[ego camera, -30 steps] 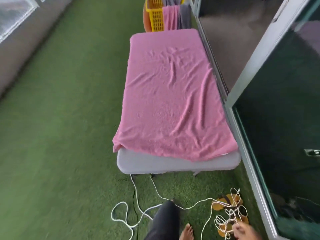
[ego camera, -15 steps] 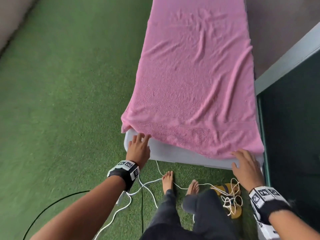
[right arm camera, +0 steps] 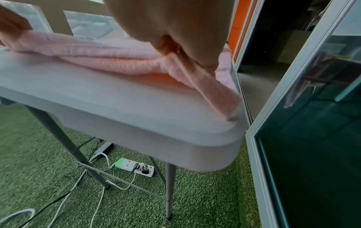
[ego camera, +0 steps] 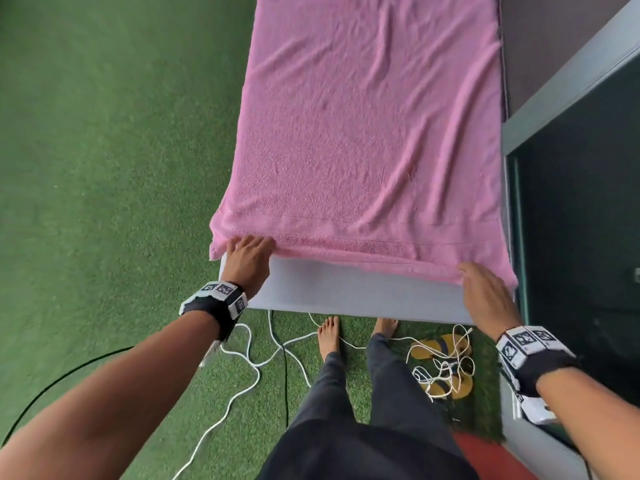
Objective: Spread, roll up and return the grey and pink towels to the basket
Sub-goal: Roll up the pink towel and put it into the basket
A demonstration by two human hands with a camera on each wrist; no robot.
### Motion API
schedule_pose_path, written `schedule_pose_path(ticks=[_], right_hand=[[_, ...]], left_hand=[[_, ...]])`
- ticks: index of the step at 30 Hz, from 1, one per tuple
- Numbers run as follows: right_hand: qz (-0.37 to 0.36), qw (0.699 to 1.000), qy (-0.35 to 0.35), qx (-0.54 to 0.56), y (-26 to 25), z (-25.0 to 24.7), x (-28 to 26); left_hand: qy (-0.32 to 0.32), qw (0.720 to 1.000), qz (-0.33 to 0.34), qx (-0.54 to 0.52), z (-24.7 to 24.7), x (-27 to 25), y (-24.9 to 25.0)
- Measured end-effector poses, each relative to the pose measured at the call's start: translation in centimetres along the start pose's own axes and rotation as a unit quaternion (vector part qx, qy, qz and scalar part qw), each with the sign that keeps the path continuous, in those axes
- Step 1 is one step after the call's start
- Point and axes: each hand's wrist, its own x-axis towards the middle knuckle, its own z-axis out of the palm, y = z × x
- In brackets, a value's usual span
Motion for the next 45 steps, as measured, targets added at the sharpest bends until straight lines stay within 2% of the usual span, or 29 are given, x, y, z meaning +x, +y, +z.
schedule_pose_path(ticks=[3,5,8,10,12,17,21,25,30,36,40,43,45], right_hand=[[-0.005,0.999,-0.006,0.038,0.2,-0.2,0.0],[-0.018,0.999,-0.007,0.044,0.0,-0.6,0.0],[-0.043,0.999,-0.005,0.023,0.6,-0.8,-0.2],[-0.03,0.999,-0.003,0.019,1.2,-0.8,-0.5],[-0.013,1.0,0.007,0.027,1.5,-0.9,-0.7],[0.017,0.999,0.016,0.04,1.3,-0.9,-1.0],[0.023,0.995,0.028,0.089,0.0,-1.2,-1.0],[0.018,0.996,0.018,0.085,-1.2,-1.8,-0.7],[0.034,0.996,0.003,0.077,-1.1,-1.9,-0.1],[0.033,0.997,-0.01,0.074,0.2,-1.8,-0.2],[0.026,0.998,0.006,0.064,0.8,-1.2,-0.5],[0.056,0.997,0.006,0.046,1.5,-1.1,-0.8],[0.079,0.997,-0.014,0.016,2.2,-0.9,-1.2]], left_hand=[[0.003,0.996,0.031,-0.089,-0.2,0.7,0.8],[-0.002,0.993,0.043,-0.112,-0.6,1.4,1.1],[-0.035,0.995,0.056,-0.076,-1.1,2.2,1.1],[-0.056,0.995,0.081,-0.024,-0.9,2.2,0.7],[-0.042,0.996,0.081,-0.003,-0.9,1.9,0.6],[0.04,0.996,0.084,0.012,-1.1,1.1,-0.8],[0.054,0.996,0.057,-0.042,-1.2,1.2,-1.1],[0.02,0.999,0.038,0.004,-1.1,1.6,1.2],[-0.037,0.99,0.132,0.018,1.1,1.2,6.4],[-0.069,0.993,0.096,-0.02,2.0,2.7,7.2],[-0.053,0.996,0.076,-0.001,1.4,3.1,6.0],[-0.038,0.998,0.029,0.046,0.5,2.8,4.1],[-0.031,0.997,-0.03,0.069,-0.5,2.1,1.8]])
